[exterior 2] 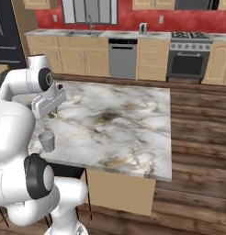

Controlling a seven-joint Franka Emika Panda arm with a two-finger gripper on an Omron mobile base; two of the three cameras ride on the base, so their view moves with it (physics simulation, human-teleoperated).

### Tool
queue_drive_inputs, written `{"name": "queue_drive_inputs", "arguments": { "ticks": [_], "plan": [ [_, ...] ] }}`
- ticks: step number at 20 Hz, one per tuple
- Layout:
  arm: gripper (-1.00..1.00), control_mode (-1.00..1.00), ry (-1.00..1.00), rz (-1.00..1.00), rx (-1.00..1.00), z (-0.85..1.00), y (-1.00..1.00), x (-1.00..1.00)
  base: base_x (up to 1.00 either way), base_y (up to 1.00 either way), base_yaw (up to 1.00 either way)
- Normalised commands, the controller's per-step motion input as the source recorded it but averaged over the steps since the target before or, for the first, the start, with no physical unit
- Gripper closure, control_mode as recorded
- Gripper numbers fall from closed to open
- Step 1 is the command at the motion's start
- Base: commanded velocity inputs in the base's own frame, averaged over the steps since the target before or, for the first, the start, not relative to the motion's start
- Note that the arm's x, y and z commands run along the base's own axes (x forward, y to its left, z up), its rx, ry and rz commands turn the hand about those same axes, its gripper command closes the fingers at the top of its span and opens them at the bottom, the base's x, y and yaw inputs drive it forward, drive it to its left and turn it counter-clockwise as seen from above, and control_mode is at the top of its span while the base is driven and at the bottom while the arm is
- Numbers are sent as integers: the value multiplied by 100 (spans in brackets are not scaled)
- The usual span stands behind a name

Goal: Take a straw from the drawer in front and place it inside the glass cup on the dining counter.

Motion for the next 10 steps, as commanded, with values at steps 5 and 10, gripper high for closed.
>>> {"name": "queue_drive_inputs", "arguments": {
  "ticks": [5,10],
  "plan": [
    [100,-100,-2,29,1,4,-12,23,13,-2,9],
    [100,-100,-12,12,-18,46,4,0,0,0,0]
  ]
}}
